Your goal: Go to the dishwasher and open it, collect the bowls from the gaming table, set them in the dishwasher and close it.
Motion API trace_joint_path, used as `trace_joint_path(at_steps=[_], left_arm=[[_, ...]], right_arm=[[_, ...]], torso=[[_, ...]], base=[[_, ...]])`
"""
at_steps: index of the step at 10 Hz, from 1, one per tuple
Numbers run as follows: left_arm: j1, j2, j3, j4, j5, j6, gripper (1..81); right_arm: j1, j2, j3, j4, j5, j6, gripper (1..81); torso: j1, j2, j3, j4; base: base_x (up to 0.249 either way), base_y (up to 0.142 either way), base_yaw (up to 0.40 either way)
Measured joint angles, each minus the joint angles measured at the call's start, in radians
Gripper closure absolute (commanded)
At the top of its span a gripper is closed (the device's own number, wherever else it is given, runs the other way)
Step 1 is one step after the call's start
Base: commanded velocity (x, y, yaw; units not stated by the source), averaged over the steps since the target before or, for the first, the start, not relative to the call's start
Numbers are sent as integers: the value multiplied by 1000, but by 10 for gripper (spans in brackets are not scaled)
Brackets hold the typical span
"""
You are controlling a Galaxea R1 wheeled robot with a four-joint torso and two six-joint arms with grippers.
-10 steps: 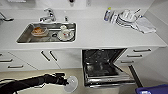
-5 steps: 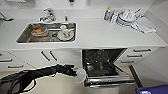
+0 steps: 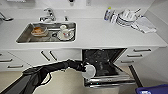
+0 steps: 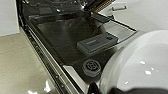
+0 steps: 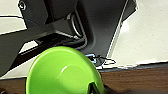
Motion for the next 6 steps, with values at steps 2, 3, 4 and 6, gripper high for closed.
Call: trace_joint_path(at_steps=[2,3,4,6], left_arm=[[-27,89,-52,0,21,0,811],[-37,133,-78,0,23,0,811],[-42,166,-94,0,25,0,811],[-43,216,-121,0,30,0,10]], right_arm=[[0,1,0,0,7,0,811],[0,4,-1,0,8,0,811],[0,6,-1,0,7,0,811],[0,5,-1,0,7,0,811]], torso=[[0,0,0,0],[0,0,0,0],[0,0,0,0],[0,0,0,0]], base=[[0,0,0],[0,0,0],[0,0,0],[0,0,0]])
